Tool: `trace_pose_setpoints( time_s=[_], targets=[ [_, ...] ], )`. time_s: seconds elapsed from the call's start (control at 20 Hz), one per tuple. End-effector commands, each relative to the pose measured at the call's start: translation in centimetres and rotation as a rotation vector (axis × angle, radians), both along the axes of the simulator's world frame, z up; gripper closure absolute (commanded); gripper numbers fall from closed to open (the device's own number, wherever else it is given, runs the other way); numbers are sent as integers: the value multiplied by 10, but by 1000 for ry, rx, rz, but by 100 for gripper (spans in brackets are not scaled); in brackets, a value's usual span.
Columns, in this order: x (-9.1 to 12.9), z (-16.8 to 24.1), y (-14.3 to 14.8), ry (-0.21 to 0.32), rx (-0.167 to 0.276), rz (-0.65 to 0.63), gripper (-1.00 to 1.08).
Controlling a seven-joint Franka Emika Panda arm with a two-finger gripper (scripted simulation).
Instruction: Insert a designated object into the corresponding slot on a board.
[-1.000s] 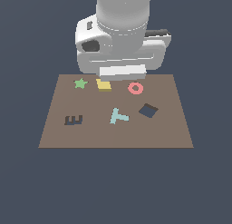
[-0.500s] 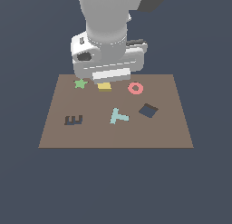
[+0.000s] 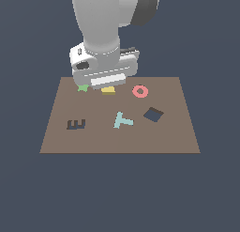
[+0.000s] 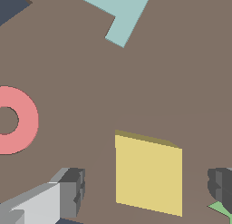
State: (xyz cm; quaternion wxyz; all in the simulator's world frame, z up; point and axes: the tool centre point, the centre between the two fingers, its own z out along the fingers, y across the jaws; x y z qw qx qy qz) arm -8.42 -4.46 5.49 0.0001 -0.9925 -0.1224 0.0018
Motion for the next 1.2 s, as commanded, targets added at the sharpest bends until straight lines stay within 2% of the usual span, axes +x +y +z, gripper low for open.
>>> trace_pose_setpoints(
  time_s=[0.0,0.75,0.8,1.15],
  targets=[
    [-1,-4,-3,-3,0,9,-92],
    [-1,-25,-4,-4,0,11,-92],
    [-1,-25,-4,-4,0,11,108],
    [-1,-25,-4,-4,0,11,108]
  ],
)
